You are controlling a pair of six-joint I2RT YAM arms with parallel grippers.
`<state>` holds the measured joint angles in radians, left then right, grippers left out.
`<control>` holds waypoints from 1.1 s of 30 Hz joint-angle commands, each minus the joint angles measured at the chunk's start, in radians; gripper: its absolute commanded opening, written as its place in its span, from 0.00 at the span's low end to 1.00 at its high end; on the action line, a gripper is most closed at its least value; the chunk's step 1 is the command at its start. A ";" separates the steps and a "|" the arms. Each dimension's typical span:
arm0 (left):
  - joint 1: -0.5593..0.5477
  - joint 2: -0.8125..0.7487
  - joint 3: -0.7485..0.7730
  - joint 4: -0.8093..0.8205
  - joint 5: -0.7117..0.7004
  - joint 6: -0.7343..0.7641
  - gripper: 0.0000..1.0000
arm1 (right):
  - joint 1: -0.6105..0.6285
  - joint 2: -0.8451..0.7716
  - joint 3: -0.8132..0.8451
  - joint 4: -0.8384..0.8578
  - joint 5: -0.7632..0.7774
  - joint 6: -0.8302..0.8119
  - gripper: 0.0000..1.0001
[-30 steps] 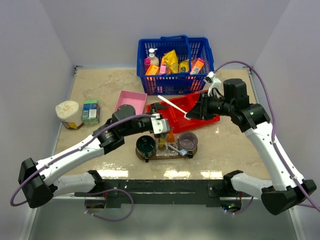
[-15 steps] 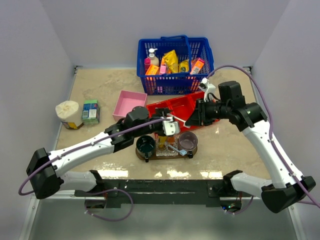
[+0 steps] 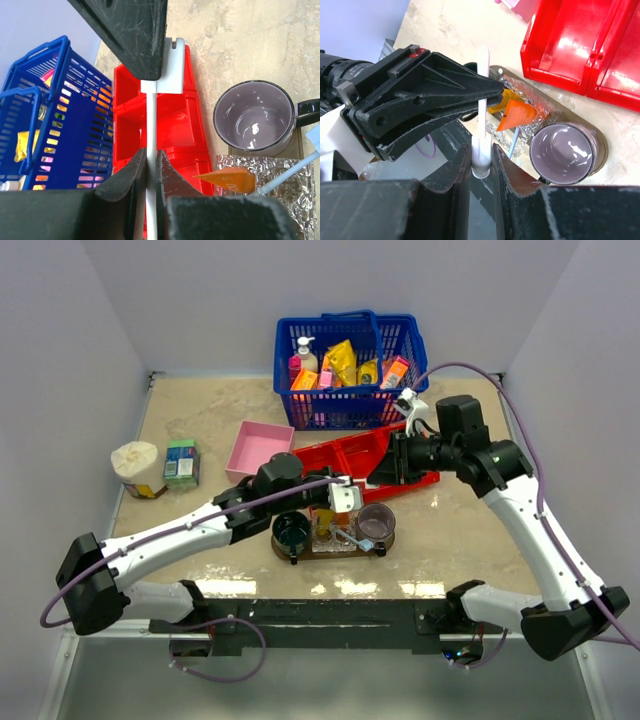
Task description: Prepare toiletry sets of a toothbrush and toothpaste on the tray
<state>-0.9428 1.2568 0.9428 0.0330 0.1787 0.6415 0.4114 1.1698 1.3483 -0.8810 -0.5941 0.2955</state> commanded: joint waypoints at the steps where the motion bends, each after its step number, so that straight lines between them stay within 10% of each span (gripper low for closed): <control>1: -0.011 -0.030 0.007 0.079 0.016 0.001 0.02 | 0.006 -0.009 0.049 0.086 -0.030 0.016 0.14; 11: -0.011 -0.080 -0.019 0.110 0.002 -0.040 0.00 | 0.004 -0.027 0.066 0.206 0.022 0.019 0.62; 19: 0.114 -0.164 -0.024 0.034 0.316 -0.241 0.00 | 0.004 -0.079 0.003 0.388 -0.012 -0.025 0.68; 33: 0.306 -0.159 -0.154 0.367 0.878 -0.752 0.00 | 0.093 -0.154 -0.152 0.711 -0.210 0.025 0.76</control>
<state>-0.6724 1.0573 0.7971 0.2073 0.8112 0.1070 0.4408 1.0233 1.2091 -0.2527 -0.7532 0.3397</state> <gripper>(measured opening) 0.144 0.753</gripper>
